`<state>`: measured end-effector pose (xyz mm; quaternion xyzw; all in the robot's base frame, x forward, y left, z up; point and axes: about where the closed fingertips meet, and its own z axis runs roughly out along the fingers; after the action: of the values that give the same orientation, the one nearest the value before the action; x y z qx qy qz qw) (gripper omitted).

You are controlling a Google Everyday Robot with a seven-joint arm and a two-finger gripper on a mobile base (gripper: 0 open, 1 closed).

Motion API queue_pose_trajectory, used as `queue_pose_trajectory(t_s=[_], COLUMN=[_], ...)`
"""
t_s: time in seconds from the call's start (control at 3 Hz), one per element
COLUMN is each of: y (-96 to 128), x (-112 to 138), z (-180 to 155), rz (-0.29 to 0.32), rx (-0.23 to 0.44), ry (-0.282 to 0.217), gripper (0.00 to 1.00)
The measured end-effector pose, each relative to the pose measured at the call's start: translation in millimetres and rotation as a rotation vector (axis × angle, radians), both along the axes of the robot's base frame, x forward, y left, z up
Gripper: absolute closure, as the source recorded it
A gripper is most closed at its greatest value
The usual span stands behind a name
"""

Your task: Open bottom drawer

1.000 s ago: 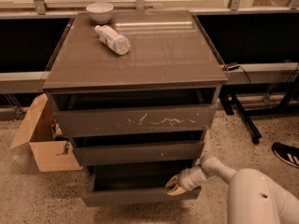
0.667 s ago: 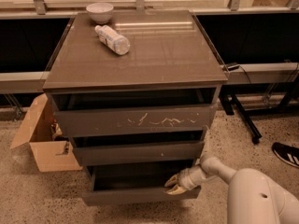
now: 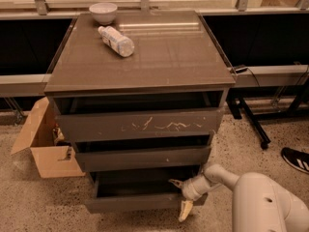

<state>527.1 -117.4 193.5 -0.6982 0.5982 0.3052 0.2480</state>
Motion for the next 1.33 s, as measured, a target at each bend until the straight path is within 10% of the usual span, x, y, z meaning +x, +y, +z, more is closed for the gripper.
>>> queue_pose_trajectory(t_s=[0.33,1.33], y=[-1.7,-13.2], x=[-25.2,-59.6], z=[-6.7,4.0], rz=[0.043,0.077], rx=[-0.001,0.022], ry=[0.060,0.094], gripper=[0.02,0.79])
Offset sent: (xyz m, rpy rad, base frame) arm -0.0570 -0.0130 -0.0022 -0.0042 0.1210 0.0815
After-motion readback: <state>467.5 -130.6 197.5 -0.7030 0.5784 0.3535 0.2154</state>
